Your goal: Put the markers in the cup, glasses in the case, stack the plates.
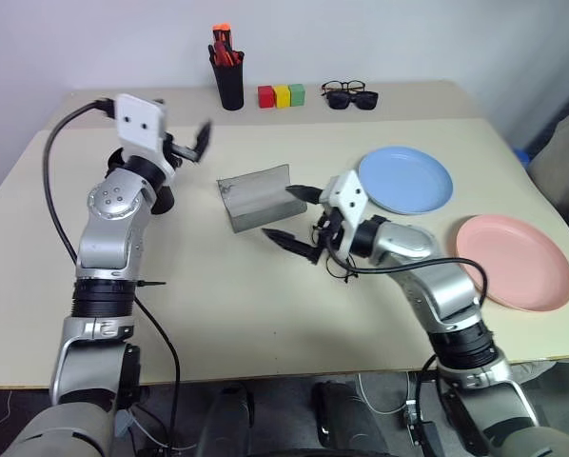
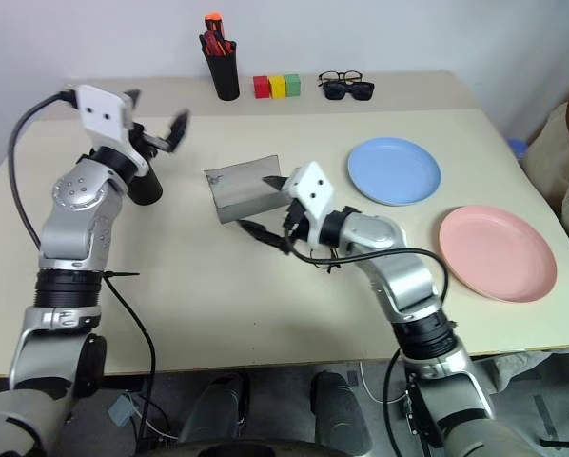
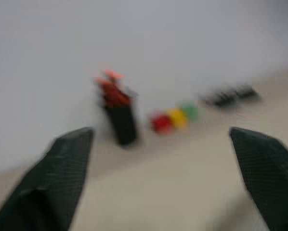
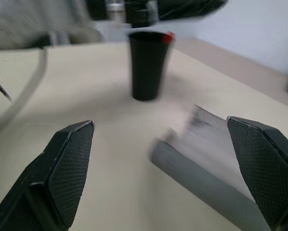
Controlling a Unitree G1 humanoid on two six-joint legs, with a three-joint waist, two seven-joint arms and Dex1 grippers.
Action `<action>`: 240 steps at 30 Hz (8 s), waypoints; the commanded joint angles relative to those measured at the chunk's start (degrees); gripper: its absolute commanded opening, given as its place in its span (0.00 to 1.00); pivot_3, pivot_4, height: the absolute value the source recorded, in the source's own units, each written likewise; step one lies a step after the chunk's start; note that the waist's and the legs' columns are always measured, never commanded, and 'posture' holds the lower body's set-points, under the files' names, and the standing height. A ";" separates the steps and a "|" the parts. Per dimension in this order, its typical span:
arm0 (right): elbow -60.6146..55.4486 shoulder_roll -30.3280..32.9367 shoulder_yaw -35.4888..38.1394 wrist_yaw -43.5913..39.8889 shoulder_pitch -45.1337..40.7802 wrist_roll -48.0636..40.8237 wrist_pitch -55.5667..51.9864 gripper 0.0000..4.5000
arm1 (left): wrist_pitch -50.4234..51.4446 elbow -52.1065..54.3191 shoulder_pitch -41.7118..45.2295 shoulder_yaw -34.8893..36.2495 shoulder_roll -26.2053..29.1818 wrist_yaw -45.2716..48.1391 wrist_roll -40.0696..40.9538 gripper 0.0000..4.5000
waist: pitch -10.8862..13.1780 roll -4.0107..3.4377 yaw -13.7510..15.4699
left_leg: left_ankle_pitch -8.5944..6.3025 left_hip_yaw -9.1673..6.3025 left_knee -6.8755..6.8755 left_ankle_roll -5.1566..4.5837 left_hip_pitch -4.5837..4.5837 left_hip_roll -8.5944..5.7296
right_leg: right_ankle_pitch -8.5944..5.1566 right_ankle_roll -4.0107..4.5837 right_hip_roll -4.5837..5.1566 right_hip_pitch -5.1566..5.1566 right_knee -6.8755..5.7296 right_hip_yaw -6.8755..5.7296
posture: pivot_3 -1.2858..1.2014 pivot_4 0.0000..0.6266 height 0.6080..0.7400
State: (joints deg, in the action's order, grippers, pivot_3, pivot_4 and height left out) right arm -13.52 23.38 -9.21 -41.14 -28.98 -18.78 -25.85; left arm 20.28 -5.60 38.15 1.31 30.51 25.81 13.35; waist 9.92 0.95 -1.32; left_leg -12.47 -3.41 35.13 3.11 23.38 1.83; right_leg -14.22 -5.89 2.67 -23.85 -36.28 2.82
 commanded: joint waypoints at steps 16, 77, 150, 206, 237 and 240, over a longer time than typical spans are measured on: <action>-9.97 7.71 4.95 -1.38 6.62 -1.27 -2.54 1.00 | 6.43 -22.75 12.34 -18.20 -2.65 29.63 -5.92 0.71 | 0.02 -0.01 0.17 | -0.02 -0.01 0.03 -0.04 0.07 0.01 | -0.03 -0.01 -0.03 -0.02 0.05 0.00 | 0.52 0.24 1.00; -3.55 8.94 -0.88 6.87 -9.38 -0.52 -31.57 0.02 | 10.38 29.14 -38.61 14.68 8.59 17.89 9.73 0.77 | 0.07 -0.09 -0.98 | -0.10 0.03 0.05 -0.19 0.04 0.08 | -0.14 0.15 -0.04 -0.14 -0.09 0.04 | 0.52 0.24 1.00; 46.25 -10.16 -14.72 -23.81 -34.60 14.73 3.56 0.65 | 8.91 33.11 -45.65 19.02 9.72 12.37 12.28 0.72 | 0.10 -0.18 -1.23 | -0.10 0.11 0.00 -0.17 0.05 0.10 | -0.18 0.24 -0.05 -0.38 -0.39 0.05 | 0.52 0.24 1.00; 14.93 9.61 3.99 10.92 -6.51 17.53 -10.86 0.88 | 27.78 28.54 -19.18 -4.25 11.00 27.64 9.61 0.04 | 0.10 -0.05 -1.04 | -0.09 0.03 0.14 -0.17 0.03 -0.01 | -0.37 0.20 0.00 -0.41 -0.82 0.10 | 0.52 0.24 1.00; -11.81 30.01 25.95 0.50 22.53 24.41 -12.92 0.01 | 9.07 12.15 -13.55 -3.81 -0.15 22.10 8.95 0.02 | 0.14 -0.14 0.65 | -0.09 0.05 0.15 -0.18 0.03 -0.03 | -0.44 0.17 -0.01 -0.36 -0.77 0.10 | 0.52 0.24 1.00; -16.81 29.60 30.79 -2.70 30.49 21.58 -16.91 0.23 | 6.64 7.86 -10.63 -5.78 -2.09 23.44 7.88 0.02 | 0.14 -0.13 0.48 | -0.09 0.08 0.18 -0.18 0.01 -0.04 | -0.44 0.16 0.00 -0.33 -0.75 0.12 | 0.52 0.24 1.00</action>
State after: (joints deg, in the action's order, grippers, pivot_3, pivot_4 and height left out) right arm -26.50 52.51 18.49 -42.58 1.11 4.23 -41.43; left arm 29.14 2.54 26.19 -3.72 28.80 48.37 21.78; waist 10.06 0.82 -0.84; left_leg -12.56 -3.33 35.32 2.92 23.38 1.79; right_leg -14.66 -5.72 2.67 -24.17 -37.03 2.95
